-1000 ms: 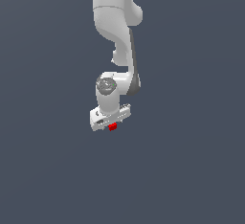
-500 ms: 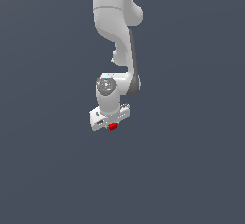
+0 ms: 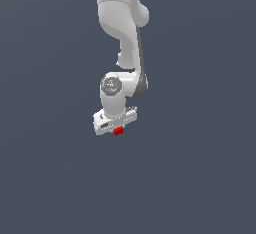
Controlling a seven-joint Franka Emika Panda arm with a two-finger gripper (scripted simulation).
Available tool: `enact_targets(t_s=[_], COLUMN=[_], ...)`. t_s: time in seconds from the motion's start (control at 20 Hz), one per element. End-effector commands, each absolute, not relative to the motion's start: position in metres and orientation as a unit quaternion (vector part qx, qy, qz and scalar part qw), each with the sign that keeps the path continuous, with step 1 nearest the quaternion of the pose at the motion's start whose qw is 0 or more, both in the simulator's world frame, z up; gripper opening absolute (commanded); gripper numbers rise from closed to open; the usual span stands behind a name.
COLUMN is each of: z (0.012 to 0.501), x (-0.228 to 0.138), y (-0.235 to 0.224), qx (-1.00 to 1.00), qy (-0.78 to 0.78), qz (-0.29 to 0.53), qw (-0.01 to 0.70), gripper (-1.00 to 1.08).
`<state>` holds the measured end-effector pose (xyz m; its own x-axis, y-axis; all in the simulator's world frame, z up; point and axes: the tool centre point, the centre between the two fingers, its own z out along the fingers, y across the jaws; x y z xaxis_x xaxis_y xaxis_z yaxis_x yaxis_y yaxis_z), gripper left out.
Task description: Pick up the red cube and move it to a goal position.
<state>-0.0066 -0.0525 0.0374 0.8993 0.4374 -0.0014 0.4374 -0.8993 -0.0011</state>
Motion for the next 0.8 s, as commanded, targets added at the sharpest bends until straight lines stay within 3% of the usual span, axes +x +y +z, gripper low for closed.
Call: enact_targets(t_s=[0.0,0.75], z=[0.051,0.200], x=[-0.005,0.011], y=[-0.050,-0.021], qx=[-0.974,-0.974], qy=[-0.225,-0.225], qz=[0.000,0.000], qw=[0.000,0.000], gripper=[-1.00,-1.00])
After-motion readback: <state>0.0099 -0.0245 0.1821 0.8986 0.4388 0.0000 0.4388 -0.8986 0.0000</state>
